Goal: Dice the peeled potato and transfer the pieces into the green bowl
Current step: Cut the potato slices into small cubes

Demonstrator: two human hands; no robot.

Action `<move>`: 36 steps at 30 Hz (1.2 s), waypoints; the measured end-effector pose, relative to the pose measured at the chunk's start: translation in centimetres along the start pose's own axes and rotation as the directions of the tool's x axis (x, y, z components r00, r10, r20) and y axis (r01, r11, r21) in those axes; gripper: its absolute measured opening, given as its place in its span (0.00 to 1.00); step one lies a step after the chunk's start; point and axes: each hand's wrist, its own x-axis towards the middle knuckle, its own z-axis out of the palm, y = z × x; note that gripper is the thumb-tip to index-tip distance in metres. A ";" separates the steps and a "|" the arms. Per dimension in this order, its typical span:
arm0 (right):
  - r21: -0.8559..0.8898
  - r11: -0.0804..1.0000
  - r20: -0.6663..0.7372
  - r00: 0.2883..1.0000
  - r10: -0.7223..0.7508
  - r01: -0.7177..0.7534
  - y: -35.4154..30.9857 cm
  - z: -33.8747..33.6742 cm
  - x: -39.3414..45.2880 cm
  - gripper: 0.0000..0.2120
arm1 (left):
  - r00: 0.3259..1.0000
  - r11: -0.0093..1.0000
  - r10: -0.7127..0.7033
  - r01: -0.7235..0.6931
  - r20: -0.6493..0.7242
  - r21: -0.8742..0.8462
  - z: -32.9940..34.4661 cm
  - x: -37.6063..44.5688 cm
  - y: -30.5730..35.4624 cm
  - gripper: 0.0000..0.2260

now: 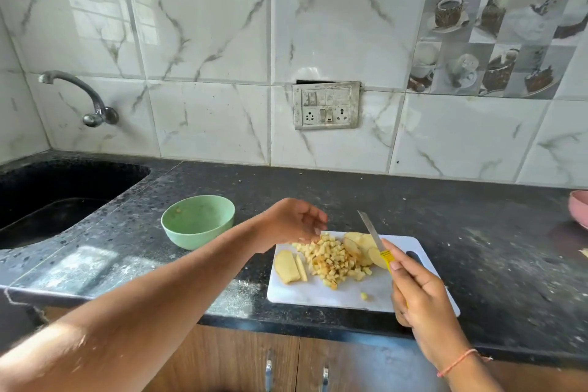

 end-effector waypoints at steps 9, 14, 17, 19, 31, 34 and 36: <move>0.033 0.999 -0.005 1.000 0.008 -0.008 0.4 -0.4 0.2 0.17 | 0.982 0.846 0.138 -0.047 -0.133 0.532 0.7 1.2 2.3 0.13; 0.033 0.999 0.005 1.000 0.012 -0.012 0.4 -0.5 0.2 0.18 | 0.992 0.886 0.049 -0.097 0.116 0.453 -1.0 -0.1 0.7 0.13; 0.042 0.999 0.004 1.000 0.014 -0.014 0.5 -0.6 0.2 0.18 | 0.979 0.877 0.123 -0.183 0.160 0.444 -2.2 -0.2 -0.8 0.17; 0.045 0.999 0.003 1.000 0.014 -0.014 0.5 -0.6 0.2 0.18 | 0.983 0.884 0.152 -0.180 0.100 0.431 -2.6 -0.1 -1.4 0.18; 0.020 1.000 0.019 1.000 -0.007 0.006 0.6 -0.7 0.3 0.18 | 0.907 0.548 0.140 -0.405 0.397 0.732 -3.7 -1.3 -0.8 0.26; 0.022 1.000 0.025 1.000 0.001 -0.002 0.5 -0.6 0.3 0.18 | 0.888 0.482 0.076 -0.431 0.454 0.763 -3.5 -1.1 -0.1 0.27; 0.023 1.000 0.028 1.000 0.001 -0.002 0.5 -0.6 0.3 0.18 | 0.866 0.401 0.034 -0.469 0.499 0.787 -3.4 -0.9 0.0 0.27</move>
